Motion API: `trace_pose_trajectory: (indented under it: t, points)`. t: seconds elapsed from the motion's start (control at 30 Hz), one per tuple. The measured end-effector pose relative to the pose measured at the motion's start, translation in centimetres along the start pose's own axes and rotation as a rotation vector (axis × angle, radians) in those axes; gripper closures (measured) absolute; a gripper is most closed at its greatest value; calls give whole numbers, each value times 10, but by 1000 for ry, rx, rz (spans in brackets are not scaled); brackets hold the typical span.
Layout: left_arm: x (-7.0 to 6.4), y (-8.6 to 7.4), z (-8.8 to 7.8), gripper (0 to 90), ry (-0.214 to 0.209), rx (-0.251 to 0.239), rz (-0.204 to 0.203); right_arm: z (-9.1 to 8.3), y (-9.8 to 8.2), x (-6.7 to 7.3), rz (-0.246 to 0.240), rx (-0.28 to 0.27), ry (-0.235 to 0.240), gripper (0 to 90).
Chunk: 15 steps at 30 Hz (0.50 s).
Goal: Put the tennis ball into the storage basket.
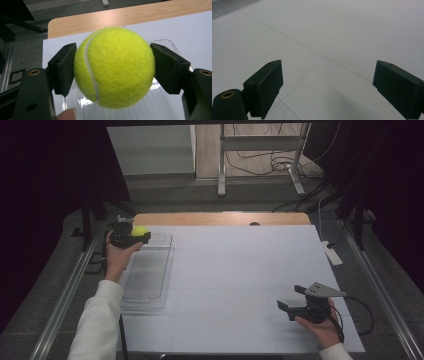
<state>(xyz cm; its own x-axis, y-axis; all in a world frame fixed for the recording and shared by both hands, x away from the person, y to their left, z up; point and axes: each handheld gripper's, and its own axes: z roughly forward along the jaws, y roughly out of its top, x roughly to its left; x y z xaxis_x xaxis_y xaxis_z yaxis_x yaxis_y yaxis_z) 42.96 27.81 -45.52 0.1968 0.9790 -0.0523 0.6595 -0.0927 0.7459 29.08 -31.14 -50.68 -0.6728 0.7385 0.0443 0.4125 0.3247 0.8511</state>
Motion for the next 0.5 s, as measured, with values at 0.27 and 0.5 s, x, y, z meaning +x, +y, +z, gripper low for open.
trace_pose_trajectory:
  t: [0.27, 0.5]
  points:
    - [1, -4, 8, 269, 6, 31, 3, 0, 0, 0, -2, 0, -2, 93]
    - [1, -5, 9, 269, 8, 44, 3, 0, 0, 0, -2, 1, -3, 94]
